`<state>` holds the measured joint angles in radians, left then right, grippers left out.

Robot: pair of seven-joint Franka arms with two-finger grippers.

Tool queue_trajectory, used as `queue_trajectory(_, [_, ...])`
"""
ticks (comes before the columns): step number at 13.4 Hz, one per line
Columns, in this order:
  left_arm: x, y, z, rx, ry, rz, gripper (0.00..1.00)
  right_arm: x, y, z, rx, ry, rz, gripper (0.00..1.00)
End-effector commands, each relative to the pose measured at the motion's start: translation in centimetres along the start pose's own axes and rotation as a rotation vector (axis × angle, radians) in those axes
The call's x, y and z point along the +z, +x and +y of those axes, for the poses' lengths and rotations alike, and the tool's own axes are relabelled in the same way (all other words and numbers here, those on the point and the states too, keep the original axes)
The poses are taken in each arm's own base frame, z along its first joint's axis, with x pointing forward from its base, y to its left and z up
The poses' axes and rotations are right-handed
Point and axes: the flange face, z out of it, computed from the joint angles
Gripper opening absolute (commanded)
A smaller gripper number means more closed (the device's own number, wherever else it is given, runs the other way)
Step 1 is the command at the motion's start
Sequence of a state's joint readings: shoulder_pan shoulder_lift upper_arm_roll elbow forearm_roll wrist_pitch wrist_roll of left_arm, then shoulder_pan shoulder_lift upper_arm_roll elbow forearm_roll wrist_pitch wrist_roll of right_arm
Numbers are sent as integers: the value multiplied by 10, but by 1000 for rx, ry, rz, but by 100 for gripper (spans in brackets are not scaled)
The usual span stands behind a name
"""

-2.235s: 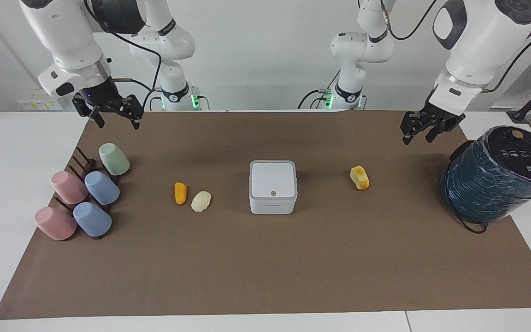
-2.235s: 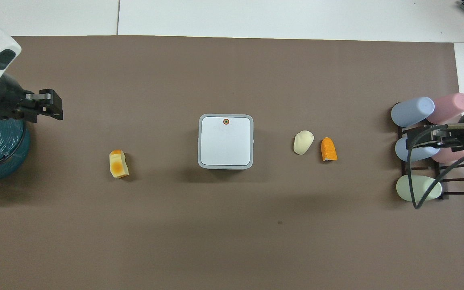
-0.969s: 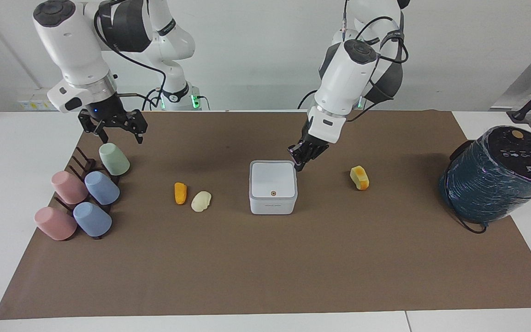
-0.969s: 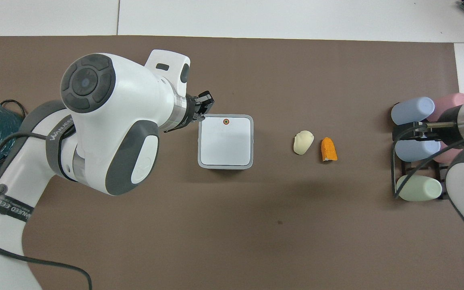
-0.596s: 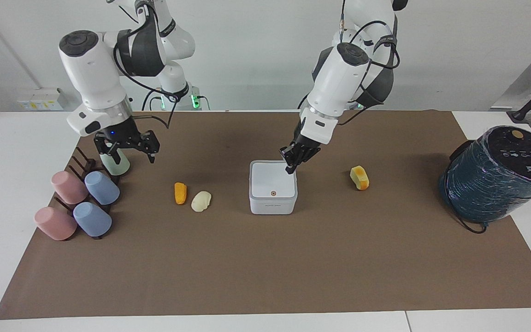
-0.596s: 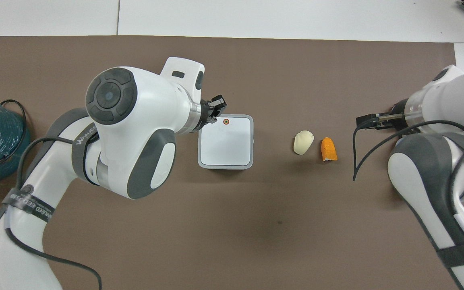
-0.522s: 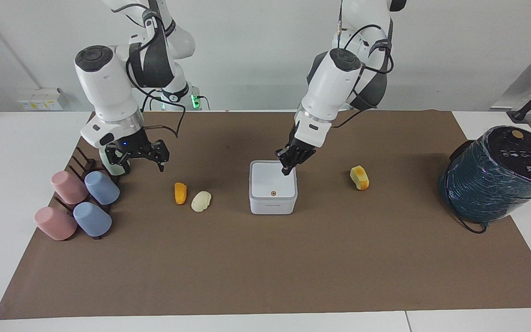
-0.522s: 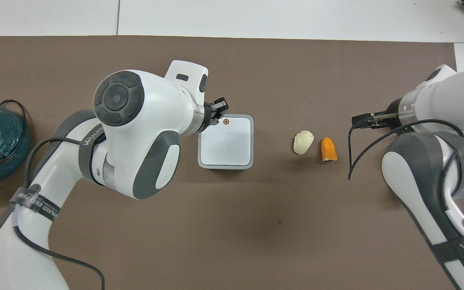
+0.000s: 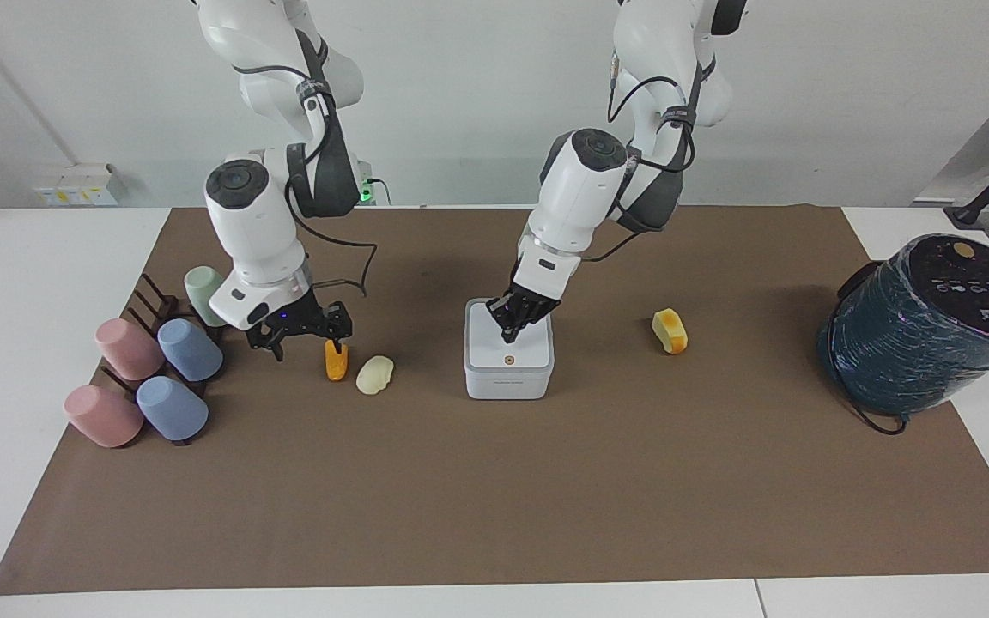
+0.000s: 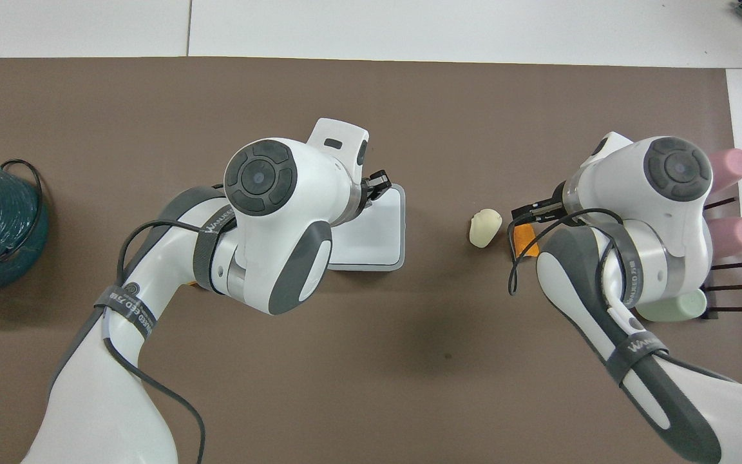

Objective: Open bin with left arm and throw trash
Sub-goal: 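Grasp the lid with the left gripper while the right gripper reaches the carrot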

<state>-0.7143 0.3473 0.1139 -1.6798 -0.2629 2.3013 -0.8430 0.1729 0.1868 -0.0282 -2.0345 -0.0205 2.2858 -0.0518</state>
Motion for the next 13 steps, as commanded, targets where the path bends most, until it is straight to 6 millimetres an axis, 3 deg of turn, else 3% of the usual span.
queue_trajectory(1, [11, 9, -2, -24, -21, 22, 0, 28, -27, 0, -47, 6, 7, 100])
queue_trajectory(6, [32, 5, -3, -21, -16, 28, 0, 45, -43, -4, -73, 10, -21, 100])
queue_trajectory(9, [40, 1, -6, -19, -3, 21, 0, 56, -45, -10, -78, 8, 10, 89])
queue_trajectory(11, [44, 0, -7, -16, 10, 11, 0, 59, -48, -12, -78, 9, 3, 66])
queue_trajectory(12, [41, 3, -5, -15, 9, 12, 0, 58, -48, -11, -78, 9, 1, 42])
queue_trajectory(13, [43, 1, -6, -15, 13, 9, 0, 59, -48, -11, -75, 9, -4, 7])
